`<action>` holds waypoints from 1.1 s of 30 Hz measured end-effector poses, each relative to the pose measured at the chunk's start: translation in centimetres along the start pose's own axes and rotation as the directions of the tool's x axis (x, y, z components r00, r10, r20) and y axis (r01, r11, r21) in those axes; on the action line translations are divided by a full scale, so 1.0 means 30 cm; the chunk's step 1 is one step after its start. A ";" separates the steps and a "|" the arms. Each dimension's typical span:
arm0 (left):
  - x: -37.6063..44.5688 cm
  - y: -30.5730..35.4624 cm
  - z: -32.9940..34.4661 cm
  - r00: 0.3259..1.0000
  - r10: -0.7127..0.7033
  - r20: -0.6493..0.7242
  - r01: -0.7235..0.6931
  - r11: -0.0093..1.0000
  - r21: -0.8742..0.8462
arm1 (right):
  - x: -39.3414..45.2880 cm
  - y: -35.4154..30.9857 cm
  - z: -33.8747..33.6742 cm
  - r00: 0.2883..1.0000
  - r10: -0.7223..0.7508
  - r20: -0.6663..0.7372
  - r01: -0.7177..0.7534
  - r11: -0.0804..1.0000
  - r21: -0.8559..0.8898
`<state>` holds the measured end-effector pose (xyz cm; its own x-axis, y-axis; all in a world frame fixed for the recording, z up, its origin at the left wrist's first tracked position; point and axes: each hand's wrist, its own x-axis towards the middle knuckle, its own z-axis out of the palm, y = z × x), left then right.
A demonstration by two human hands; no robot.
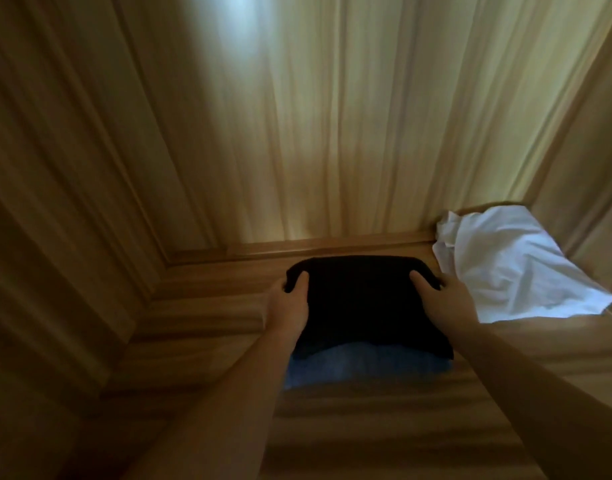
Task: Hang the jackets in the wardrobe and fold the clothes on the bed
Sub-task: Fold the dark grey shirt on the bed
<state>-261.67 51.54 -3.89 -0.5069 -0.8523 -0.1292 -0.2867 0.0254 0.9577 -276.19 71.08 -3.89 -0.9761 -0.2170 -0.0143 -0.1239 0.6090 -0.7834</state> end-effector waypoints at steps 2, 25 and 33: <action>-0.005 0.006 0.003 0.998 0.051 -0.030 -0.049 0.998 0.047 | 0.009 0.005 0.001 1.000 0.009 0.007 -0.009 1.000 0.019; -0.720 0.437 -0.304 0.566 0.565 0.601 -0.802 0.206 0.561 | -0.785 -0.065 -0.763 0.931 -0.365 -0.015 0.283 0.748 -0.600; -0.999 0.448 -0.107 0.254 0.601 0.758 -0.967 0.145 0.209 | -1.242 0.101 -0.955 0.904 -0.160 -0.396 -0.106 0.813 -0.572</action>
<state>-247.71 75.76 13.67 -0.9171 0.1945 0.3479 0.2785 0.9372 0.2101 -245.33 102.87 12.06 -0.9335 0.0081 0.3584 -0.0992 0.9549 -0.2799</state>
